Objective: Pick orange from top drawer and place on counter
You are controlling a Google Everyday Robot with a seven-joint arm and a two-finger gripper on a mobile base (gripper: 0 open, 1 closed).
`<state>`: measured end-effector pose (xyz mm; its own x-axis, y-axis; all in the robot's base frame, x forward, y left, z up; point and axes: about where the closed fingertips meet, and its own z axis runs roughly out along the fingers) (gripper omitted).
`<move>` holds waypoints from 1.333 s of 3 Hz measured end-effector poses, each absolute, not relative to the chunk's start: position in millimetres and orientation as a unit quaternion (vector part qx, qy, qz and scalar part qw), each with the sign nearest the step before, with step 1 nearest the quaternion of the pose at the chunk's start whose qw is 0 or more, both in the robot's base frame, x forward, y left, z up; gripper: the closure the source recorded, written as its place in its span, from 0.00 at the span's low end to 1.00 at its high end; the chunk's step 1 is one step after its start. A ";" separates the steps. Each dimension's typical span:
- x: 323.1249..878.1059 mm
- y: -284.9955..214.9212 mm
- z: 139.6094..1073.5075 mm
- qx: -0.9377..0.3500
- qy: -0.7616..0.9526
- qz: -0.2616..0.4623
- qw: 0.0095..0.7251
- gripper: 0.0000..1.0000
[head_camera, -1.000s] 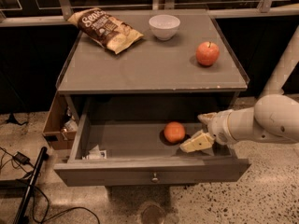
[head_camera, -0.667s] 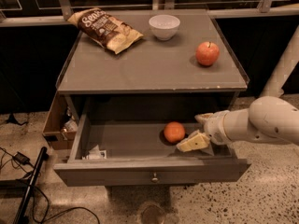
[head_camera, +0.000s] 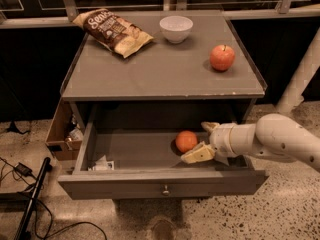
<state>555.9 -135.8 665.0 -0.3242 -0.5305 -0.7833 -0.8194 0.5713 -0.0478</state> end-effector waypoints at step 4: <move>597.6 -117.9 611.1 -0.442 0.778 0.181 0.408 0.36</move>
Offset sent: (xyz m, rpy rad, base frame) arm 0.0266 0.0061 -0.0514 -0.0238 -0.0278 0.0502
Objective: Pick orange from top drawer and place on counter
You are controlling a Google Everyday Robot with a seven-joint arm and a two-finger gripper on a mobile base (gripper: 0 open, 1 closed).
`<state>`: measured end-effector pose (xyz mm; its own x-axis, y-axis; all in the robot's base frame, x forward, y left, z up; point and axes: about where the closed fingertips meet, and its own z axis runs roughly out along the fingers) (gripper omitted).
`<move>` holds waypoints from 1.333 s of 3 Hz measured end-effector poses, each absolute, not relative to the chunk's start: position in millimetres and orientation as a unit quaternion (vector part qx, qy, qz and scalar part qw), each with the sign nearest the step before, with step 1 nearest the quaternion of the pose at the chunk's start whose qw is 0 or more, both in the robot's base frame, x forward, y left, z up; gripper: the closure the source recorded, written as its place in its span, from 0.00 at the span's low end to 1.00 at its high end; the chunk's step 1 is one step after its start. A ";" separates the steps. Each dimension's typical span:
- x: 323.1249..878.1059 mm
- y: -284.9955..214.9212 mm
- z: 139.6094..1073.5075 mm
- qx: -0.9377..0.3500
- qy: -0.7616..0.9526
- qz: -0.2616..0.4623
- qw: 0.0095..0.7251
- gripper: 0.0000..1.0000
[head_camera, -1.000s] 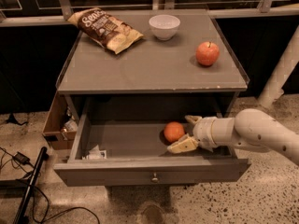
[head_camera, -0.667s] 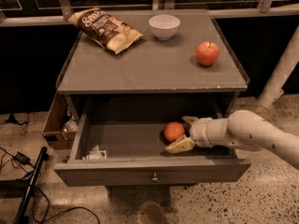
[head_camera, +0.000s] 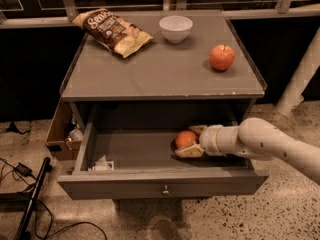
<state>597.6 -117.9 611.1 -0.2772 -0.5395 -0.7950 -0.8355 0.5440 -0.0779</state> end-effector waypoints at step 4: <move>571.1 -124.7 641.6 -0.446 0.783 0.217 0.376 1.00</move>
Offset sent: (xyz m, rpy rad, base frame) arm 0.0000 0.0000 0.0000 0.0000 0.0000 0.0000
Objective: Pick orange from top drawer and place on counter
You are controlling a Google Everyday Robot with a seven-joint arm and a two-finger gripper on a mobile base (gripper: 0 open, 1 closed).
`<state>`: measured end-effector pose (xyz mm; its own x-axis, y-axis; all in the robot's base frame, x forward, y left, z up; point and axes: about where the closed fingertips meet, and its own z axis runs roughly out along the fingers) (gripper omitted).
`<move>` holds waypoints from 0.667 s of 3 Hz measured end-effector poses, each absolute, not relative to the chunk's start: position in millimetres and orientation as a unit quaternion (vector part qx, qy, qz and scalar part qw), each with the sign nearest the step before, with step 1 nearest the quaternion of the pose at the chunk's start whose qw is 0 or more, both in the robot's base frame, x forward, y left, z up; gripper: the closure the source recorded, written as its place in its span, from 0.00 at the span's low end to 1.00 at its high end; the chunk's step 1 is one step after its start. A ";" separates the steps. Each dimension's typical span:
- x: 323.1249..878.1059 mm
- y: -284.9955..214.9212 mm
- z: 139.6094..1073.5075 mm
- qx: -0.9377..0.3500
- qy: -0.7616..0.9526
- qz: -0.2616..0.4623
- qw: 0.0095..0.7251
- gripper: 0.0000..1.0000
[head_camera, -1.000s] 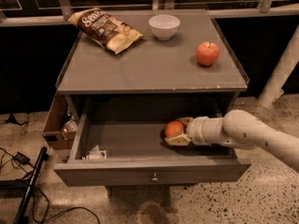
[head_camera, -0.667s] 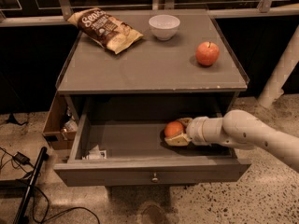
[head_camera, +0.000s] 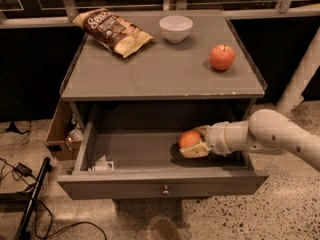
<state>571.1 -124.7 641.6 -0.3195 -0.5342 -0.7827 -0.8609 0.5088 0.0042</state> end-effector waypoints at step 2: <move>535.8 -113.4 790.3 -0.504 0.731 0.235 0.396 1.00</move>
Offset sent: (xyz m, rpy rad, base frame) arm -0.0549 0.0332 0.2725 0.0362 -0.2358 0.2536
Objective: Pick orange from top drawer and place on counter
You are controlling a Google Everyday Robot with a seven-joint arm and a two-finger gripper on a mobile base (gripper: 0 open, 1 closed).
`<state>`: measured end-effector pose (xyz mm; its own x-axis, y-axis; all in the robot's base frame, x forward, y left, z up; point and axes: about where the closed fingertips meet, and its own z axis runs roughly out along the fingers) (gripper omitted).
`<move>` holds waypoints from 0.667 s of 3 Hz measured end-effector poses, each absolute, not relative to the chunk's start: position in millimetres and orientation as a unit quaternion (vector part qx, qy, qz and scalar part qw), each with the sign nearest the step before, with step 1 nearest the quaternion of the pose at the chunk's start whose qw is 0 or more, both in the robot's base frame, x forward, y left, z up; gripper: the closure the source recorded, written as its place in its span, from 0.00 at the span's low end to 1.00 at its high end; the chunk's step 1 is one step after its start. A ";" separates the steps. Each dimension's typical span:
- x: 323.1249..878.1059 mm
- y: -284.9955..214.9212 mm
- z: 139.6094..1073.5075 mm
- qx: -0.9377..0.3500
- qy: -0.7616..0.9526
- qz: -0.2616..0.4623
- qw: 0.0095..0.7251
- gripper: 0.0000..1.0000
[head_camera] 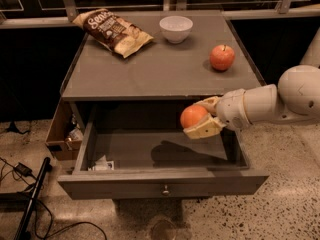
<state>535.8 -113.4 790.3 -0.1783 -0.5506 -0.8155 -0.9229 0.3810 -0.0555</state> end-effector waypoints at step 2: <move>536.5 -112.4 793.1 -0.494 0.736 0.239 0.397 1.00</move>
Offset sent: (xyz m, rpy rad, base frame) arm 0.0002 -0.0012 0.0218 0.0250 0.0028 -0.0375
